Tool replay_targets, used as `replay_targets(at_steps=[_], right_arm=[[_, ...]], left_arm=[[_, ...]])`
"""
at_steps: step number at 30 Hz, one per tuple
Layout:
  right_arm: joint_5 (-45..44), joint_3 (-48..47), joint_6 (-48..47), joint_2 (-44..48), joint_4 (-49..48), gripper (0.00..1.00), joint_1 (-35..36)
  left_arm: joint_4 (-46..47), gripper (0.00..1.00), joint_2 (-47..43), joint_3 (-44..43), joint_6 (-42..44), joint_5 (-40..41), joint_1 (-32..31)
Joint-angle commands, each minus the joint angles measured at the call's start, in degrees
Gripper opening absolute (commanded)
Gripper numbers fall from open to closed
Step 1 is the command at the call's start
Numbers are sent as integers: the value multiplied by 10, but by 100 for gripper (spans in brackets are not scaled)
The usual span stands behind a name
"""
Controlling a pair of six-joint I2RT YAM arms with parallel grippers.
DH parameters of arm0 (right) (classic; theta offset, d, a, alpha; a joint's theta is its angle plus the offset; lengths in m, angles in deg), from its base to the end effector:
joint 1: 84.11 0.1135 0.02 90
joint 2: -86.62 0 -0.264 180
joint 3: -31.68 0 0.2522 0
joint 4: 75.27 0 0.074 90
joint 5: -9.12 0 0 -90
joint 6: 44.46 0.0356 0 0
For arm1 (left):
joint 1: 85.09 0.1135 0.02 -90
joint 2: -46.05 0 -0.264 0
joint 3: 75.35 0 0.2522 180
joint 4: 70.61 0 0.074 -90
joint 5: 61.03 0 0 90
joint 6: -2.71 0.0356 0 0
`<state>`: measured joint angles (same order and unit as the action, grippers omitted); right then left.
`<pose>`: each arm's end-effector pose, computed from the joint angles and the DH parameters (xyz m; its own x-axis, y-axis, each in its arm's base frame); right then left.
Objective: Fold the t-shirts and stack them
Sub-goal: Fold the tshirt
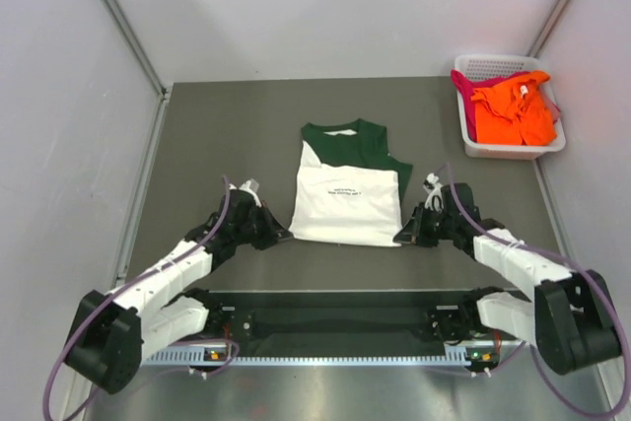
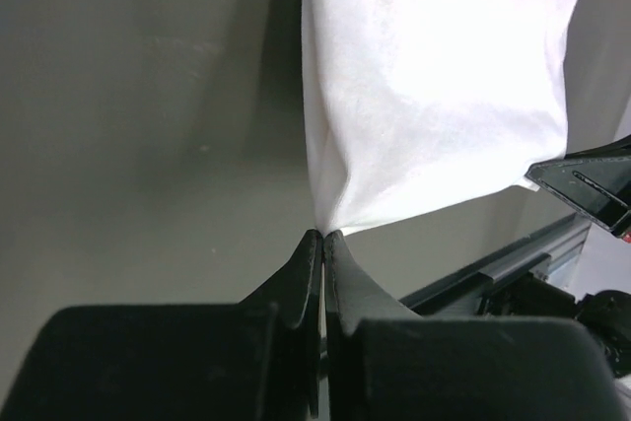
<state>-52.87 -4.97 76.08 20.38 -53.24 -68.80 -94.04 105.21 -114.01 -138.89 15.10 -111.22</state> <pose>0.1869 0.0685 0.1479 -0.9126 0.2153 -0.3477 -0.0588 0.7723 0.6326 0.1750 -0.0953 0.1765 -0.8434 -0.4337 -0.3170 -0.1263 0.7336 -0.6677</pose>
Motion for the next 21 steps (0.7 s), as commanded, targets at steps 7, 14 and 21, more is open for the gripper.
replay_targets(at_steps=[7,14,21], right_arm=[[-37,-60,-29,124,185,0,-4],[-89,-195,-49,118,263,0,-5],[-101,-322,-68,-10,251,0,-29]], left_arm=[[-95,0,-82,-31,-41,-10,-11],[-137,0,-66,-125,-33,2,-10],[-118,0,51,-262,0,31,13]])
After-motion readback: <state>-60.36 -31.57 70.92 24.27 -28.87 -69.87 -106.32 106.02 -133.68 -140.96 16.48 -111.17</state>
